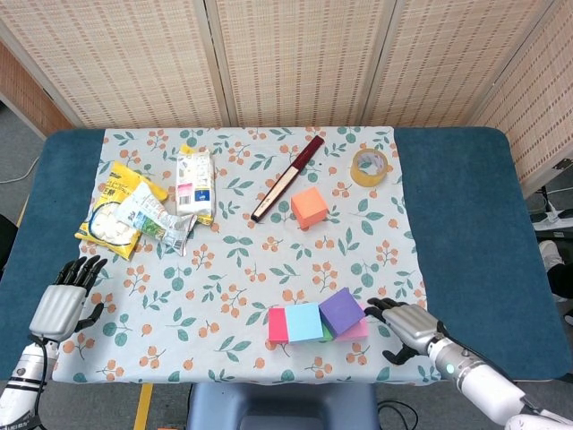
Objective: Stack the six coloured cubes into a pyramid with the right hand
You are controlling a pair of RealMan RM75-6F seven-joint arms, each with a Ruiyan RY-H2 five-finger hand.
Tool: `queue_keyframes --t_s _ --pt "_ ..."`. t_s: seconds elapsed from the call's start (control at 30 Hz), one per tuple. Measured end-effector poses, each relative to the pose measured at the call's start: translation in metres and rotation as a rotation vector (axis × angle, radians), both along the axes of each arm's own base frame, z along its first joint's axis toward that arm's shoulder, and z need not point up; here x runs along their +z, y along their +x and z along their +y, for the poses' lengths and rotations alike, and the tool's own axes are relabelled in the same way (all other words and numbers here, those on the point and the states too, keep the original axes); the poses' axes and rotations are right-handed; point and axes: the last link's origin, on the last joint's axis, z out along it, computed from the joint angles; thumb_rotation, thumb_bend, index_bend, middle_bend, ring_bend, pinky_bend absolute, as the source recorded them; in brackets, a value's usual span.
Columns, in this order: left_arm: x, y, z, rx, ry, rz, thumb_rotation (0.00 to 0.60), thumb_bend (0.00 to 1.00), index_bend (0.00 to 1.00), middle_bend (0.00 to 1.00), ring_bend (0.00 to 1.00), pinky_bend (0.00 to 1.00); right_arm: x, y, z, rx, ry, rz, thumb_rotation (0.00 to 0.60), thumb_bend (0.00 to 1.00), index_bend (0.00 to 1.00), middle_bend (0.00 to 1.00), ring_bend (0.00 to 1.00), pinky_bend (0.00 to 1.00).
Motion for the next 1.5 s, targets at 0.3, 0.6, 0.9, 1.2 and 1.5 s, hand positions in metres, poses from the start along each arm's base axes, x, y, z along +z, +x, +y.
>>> queue_keyframes --t_s 0.3,0.6,0.9,1.2,1.5 --pt "0.001 0.0 0.0 0.0 -0.001 -0.003 0.6 0.4 0.0 0.06 0.01 0.1 0.002 0.004 0.007 -0.015 0.022 -0.02 0.59 0.29 0.13 0.01 0.0 0.14" --pt "0.002 0.0 0.0 0.0 0.002 -0.007 0.6 0.41 0.0 0.06 0.01 0.1 0.002 0.007 0.011 -0.017 0.042 -0.037 0.59 0.29 0.13 0.01 0.0 0.14" --pt "0.003 0.0 0.0 -0.002 0.005 -0.009 0.6 0.41 0.0 0.06 0.01 0.1 0.0 0.01 0.012 -0.015 0.061 -0.038 0.591 0.29 0.13 0.01 0.0 0.14" --pt "0.003 0.0 0.0 -0.002 0.004 -0.008 0.6 0.41 0.0 0.06 0.01 0.1 -0.001 0.011 0.013 -0.017 0.068 -0.042 0.587 0.29 0.13 0.01 0.0 0.14" --pt "0.003 -0.001 0.0 0.002 0.004 -0.004 0.6 0.41 0.0 0.06 0.01 0.1 0.008 0.007 0.013 -0.006 0.061 -0.012 0.587 0.29 0.15 0.01 0.0 0.14"
